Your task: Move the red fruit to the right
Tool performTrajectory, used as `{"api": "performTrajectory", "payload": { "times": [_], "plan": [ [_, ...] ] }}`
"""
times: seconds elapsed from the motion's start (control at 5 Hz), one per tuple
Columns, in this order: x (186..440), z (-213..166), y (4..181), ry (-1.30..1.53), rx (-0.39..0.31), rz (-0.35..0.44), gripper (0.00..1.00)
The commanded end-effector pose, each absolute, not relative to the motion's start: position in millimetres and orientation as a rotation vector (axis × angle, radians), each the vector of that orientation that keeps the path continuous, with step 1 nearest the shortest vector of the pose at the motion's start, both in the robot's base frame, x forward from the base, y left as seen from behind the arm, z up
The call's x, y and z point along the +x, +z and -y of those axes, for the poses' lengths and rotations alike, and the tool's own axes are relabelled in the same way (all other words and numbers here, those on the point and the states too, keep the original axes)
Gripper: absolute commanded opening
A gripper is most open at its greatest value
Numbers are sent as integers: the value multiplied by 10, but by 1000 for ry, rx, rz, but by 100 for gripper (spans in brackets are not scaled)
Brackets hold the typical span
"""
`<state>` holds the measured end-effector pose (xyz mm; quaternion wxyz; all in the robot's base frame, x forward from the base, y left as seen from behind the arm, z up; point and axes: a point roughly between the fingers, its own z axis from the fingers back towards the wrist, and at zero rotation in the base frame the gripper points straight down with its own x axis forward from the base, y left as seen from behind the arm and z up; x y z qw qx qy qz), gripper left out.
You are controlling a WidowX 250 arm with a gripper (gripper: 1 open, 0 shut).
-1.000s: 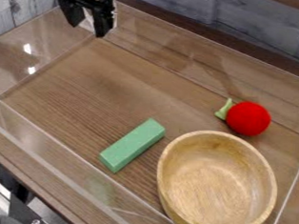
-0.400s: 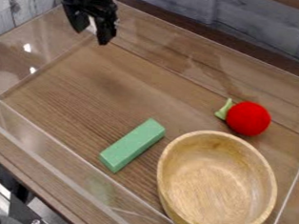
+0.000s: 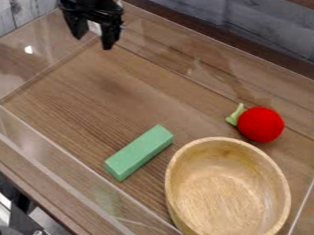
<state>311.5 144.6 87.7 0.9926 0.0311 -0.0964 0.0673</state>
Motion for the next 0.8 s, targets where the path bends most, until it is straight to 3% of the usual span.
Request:
{"api": "performTrajectory", "payload": {
  "times": [0.0,0.4,0.6],
  "plan": [
    [3219,-1366,1086,201,105,262,100],
    [3136,-1672,973,210,107,279,100],
    [3188,-1727,1081,225,113,285,100]
  ]
}}
